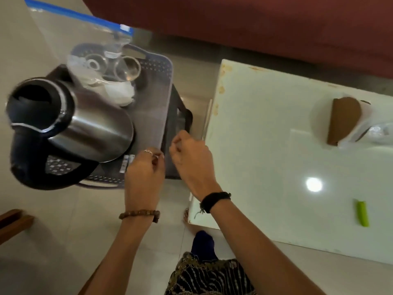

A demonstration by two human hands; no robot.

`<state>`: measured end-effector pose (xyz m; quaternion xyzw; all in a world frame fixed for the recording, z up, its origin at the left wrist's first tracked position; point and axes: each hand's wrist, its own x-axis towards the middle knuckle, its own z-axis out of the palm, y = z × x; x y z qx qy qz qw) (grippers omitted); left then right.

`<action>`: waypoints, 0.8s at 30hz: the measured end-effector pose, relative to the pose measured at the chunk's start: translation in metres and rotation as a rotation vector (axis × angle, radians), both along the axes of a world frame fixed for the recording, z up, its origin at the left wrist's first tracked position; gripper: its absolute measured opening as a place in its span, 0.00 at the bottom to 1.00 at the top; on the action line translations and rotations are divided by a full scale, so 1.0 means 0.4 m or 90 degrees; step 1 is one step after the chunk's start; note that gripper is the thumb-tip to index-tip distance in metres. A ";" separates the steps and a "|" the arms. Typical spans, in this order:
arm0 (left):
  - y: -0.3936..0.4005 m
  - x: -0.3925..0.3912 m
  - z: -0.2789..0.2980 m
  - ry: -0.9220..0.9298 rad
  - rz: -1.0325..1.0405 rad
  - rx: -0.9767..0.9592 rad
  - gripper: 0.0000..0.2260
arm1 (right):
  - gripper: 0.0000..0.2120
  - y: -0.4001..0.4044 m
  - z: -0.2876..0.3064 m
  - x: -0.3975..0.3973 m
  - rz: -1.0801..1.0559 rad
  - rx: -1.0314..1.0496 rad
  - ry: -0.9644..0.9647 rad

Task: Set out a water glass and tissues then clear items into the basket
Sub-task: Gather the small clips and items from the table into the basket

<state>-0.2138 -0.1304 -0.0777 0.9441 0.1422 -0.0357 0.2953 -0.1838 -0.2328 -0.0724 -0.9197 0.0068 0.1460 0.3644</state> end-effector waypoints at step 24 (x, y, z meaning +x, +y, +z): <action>-1.367 -0.387 -0.259 0.346 -0.111 -0.111 0.17 | 0.07 -1.422 -0.166 -0.568 -0.611 0.003 0.246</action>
